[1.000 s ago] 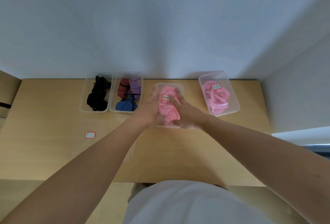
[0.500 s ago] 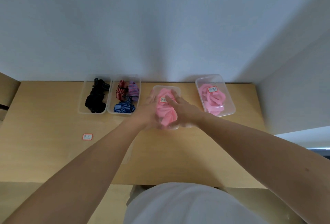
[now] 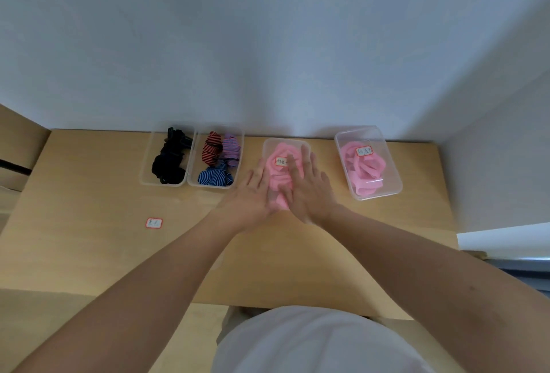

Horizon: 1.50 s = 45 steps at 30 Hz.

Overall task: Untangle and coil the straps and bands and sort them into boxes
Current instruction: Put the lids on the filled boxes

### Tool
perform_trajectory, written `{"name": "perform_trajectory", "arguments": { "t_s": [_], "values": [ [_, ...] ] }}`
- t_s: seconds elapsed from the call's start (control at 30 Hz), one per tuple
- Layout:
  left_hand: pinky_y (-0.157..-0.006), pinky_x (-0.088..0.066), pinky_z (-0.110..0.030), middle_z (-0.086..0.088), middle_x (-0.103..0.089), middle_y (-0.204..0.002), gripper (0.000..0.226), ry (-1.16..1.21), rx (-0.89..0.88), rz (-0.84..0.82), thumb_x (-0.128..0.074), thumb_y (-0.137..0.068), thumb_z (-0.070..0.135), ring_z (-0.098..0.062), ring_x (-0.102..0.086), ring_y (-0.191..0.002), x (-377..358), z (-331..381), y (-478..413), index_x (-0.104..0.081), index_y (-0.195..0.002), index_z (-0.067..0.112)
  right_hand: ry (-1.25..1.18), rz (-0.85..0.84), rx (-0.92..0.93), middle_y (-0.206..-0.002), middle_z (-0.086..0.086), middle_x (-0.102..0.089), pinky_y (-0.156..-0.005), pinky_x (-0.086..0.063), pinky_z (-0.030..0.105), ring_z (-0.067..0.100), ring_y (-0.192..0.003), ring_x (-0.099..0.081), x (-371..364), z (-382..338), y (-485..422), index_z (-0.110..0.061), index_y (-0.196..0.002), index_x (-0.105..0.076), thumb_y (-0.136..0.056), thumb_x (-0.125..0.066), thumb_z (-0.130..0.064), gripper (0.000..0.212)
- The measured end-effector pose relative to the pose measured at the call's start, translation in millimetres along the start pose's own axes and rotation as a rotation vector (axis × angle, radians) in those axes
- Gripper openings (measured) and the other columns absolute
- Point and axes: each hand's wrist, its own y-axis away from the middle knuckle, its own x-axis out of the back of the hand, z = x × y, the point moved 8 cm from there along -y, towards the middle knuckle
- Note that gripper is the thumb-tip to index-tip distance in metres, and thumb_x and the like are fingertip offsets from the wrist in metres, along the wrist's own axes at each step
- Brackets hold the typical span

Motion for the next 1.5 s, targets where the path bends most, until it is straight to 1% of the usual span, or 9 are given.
{"name": "perform_trajectory", "arguments": {
  "t_s": [0.17, 0.3, 0.53, 0.7, 0.9, 1.1, 1.2, 1.3, 1.5],
  "values": [
    [-0.113, -0.038, -0.053, -0.005, 0.031, -0.165, 0.092, 0.013, 0.058, 0.081, -0.033, -0.1, 0.062, -0.034, -0.017, -0.148, -15.9, 0.4, 5.7, 0.012, -0.16, 0.009, 0.049, 0.021, -0.017, -0.165, 0.009, 0.025, -0.117, -0.023, 0.061, 0.04, -0.154, -0.001, -1.5, 3.6, -3.7, -0.029, -0.16, 0.009, -0.101, -0.024, -0.059, 0.074],
    [-0.113, -0.037, -0.053, 0.0, 0.034, -0.164, 0.094, 0.019, 0.079, 0.082, -0.031, -0.099, 0.066, -0.035, -0.018, -0.146, -12.0, -0.2, 4.4, 0.014, -0.16, 0.011, 0.071, 0.013, -0.02, -0.165, 0.008, 0.025, -0.115, -0.026, 0.062, 0.04, -0.152, -0.009, -2.4, 4.5, -6.9, -0.029, -0.16, 0.008, -0.101, -0.023, -0.06, 0.073],
    [-0.108, -0.039, -0.049, 0.001, 0.021, -0.169, 0.099, 0.085, 0.151, 0.063, -0.045, -0.096, 0.068, -0.037, -0.045, -0.135, 15.2, 2.6, -14.7, 0.005, -0.162, 0.014, 0.144, -0.046, -0.04, -0.164, 0.007, 0.029, -0.117, -0.019, 0.066, 0.04, -0.154, 0.008, 9.7, 6.7, -24.7, -0.033, -0.159, 0.013, -0.105, -0.02, -0.057, 0.068],
    [-0.102, -0.045, -0.043, -0.006, -0.014, -0.168, 0.074, 0.138, 0.179, 0.203, -0.057, -0.097, 0.051, -0.031, -0.052, -0.127, 26.2, 11.1, -9.7, -0.031, -0.156, 0.015, 0.169, -0.029, -0.025, -0.166, 0.011, 0.022, -0.117, -0.02, 0.066, 0.039, -0.154, 0.009, 14.5, 3.6, -25.7, -0.033, -0.16, 0.007, -0.106, -0.03, -0.052, 0.068],
    [-0.101, -0.046, -0.041, -0.009, -0.002, -0.171, 0.075, 0.323, 0.134, 0.189, -0.06, -0.099, 0.028, -0.034, -0.051, -0.133, 10.9, 15.8, 2.3, -0.02, -0.161, 0.015, 0.21, -0.04, -0.03, -0.165, 0.016, 0.021, -0.118, -0.023, 0.061, 0.037, -0.154, 0.009, 10.3, 2.5, -18.0, -0.029, -0.159, 0.008, -0.104, -0.049, -0.036, 0.08],
    [-0.084, -0.05, -0.04, -0.009, -0.053, -0.145, 0.046, 0.388, 0.03, 0.327, -0.055, -0.1, 0.027, -0.032, -0.062, -0.112, 22.2, 17.7, 12.2, -0.045, -0.144, 0.016, 0.163, 0.124, -0.099, -0.167, 0.018, -0.01, -0.119, -0.023, 0.051, 0.036, -0.154, -0.01, 23.7, -6.2, 4.7, -0.016, -0.158, -0.022, -0.103, -0.048, -0.03, 0.063],
    [-0.067, -0.043, -0.037, -0.007, -0.065, -0.09, 0.013, 0.431, 0.055, 0.471, -0.05, -0.098, 0.02, -0.031, -0.062, -0.085, 29.6, -0.4, 33.8, -0.06, -0.099, 0.012, -0.033, 0.422, -0.173, -0.137, 0.014, -0.059, -0.103, -0.037, 0.046, 0.036, -0.126, -0.051, 41.6, -21.0, 29.7, -0.011, -0.137, -0.056, -0.101, -0.048, -0.028, 0.041],
    [-0.069, -0.048, -0.039, -0.007, -0.069, -0.08, 0.028, 0.691, 0.203, 0.482, -0.054, -0.099, 0.028, -0.026, -0.063, -0.076, 28.6, -35.8, 61.7, -0.066, -0.083, 0.009, -0.169, 0.642, -0.273, -0.102, 0.013, -0.07, -0.082, -0.045, 0.044, 0.036, -0.095, -0.059, 42.9, -44.2, 52.2, -0.008, -0.104, -0.071, -0.095, -0.049, -0.025, 0.029],
    [-0.072, -0.053, -0.04, -0.004, -0.067, -0.075, 0.047, 1.162, 0.607, 0.385, -0.045, -0.097, 0.049, -0.027, -0.062, -0.072, -14.6, -135.6, 117.9, -0.064, -0.073, 0.013, -0.922, 0.266, -0.692, -0.088, 0.008, -0.068, -0.072, -0.049, 0.037, 0.03, -0.079, -0.062, -32.2, -90.6, 59.4, 0.0, -0.096, -0.066, -0.096, -0.046, -0.027, 0.033]
  ]
}}
